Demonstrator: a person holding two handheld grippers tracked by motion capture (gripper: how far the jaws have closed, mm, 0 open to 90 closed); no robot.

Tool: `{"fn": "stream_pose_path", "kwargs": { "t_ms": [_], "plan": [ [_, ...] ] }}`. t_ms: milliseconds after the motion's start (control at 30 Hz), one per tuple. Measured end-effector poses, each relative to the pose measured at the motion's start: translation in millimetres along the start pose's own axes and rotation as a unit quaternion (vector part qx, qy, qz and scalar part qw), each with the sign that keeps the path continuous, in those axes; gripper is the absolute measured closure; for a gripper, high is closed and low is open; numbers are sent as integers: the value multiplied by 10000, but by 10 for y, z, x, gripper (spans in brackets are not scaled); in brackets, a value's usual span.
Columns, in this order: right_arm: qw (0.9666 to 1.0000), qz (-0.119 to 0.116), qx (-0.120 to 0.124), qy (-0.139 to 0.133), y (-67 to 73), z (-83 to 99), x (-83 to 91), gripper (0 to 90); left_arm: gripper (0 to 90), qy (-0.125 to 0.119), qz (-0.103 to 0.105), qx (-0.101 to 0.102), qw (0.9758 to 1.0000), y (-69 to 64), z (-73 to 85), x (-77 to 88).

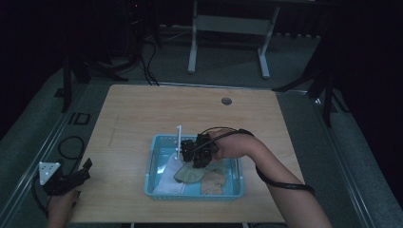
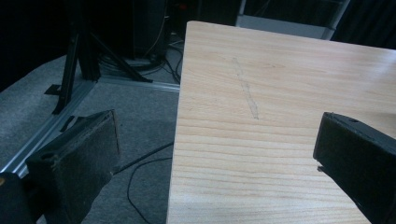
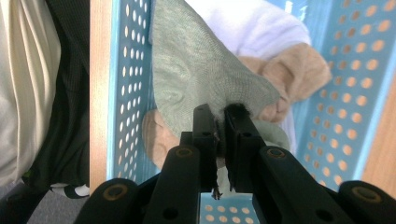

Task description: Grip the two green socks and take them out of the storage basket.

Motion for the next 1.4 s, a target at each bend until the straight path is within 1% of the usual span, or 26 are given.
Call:
{"fn": "stream_pose_path", "kwargs": {
  "t_ms": [100, 133, 200, 300, 433, 533, 600, 733, 867, 1100, 1133, 1167, 1200, 1333, 1400],
  "plan": [
    [9999, 73, -54, -73, -19, 28, 81, 833, 7, -1, -6, 2, 10000, 0, 0, 1],
    [9999, 73, -54, -73, -19, 28, 81, 833, 7, -1, -6, 2, 10000, 0, 0, 1],
    [9998, 111, -77, -167, -37, 71, 161, 833, 7, 11, -2, 3, 10000, 1, 1, 0],
    [9995, 165, -139, -230, -54, 129, 236, 833, 7, -7, 2, 0, 10000, 0, 0, 1],
    [9988, 278, -258, -325, -92, 250, 343, 834, 7, 5, -1, 1, 10000, 0, 0, 0],
    [9979, 337, -408, -370, -103, 355, 426, 833, 7, 10, -9, 2, 10000, 1, 1, 0],
    [9974, 386, -448, -412, -118, 434, 476, 833, 7, 12, -14, 2, 10000, 1, 1, -1],
    [9957, 504, -635, -438, -141, 610, 564, 833, 7, 14, -21, 5, 10000, 2, 1, -1],
    [9931, 637, -864, -471, -170, 820, 637, 833, 7, 20, -19, 12, 10000, 1, 1, -3],
    [9876, 732, -1293, -507, -164, 1238, 739, 833, 7, 22, -17, -5, 10000, 1, 1, -4],
    [9876, 732, -1293, -507, -164, 1238, 739, 833, 7, 22, -17, -5, 10000, 1, 1, -4],
    [9870, 745, -1336, -491, -156, 1305, 751, 833, 7, 21, -26, -7, 10000, 1, 1, -3],
    [9846, 765, -1494, -492, -140, 1433, 780, 833, 7, 24, -24, -4, 10000, 1, 1, -5],
    [9802, 814, -1724, -526, -101, 1678, 821, 833, 7, 28, -26, -14, 10000, 0, 1, -5],
    [9773, 857, -1860, -548, -75, 1795, 827, 833, 7, 26, -33, -12, 10000, 1, 1, -4]
  ]
}}
Point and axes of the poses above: each handheld gripper's, and its own axes: x roughly backward along the jaws, z roughly out of its underside, y roughly to its left, the point moved 7 cm from there along -x, roughly forward along the jaws, and after that the axes turned 3 degrees about -x, right-handed, at the moved point
